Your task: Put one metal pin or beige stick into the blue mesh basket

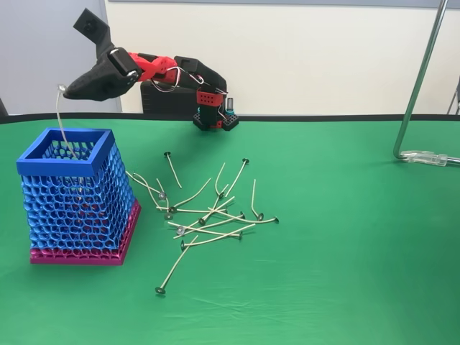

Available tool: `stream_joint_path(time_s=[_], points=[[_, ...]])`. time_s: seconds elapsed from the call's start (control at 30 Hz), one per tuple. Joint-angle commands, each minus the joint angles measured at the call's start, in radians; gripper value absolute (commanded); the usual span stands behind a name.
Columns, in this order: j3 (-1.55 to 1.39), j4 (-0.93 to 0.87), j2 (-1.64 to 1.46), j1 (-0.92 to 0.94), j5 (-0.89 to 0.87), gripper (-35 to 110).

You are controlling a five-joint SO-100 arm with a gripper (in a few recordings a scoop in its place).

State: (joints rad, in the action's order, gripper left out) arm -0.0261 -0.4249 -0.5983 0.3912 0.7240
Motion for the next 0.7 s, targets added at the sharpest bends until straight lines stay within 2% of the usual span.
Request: stream_joint_path(time_s=[0.0,0.07,0.23,0.67], points=[[0.028,0.017,-0.011,0.008,-0.015,10],[0.032,0.009,-0.012,0.008,-0.018,20],[0.051,-0.017,-0.014,0.003,-0.017,25],[0.067,0.009,-0.011,0.005,-0.012,28]])
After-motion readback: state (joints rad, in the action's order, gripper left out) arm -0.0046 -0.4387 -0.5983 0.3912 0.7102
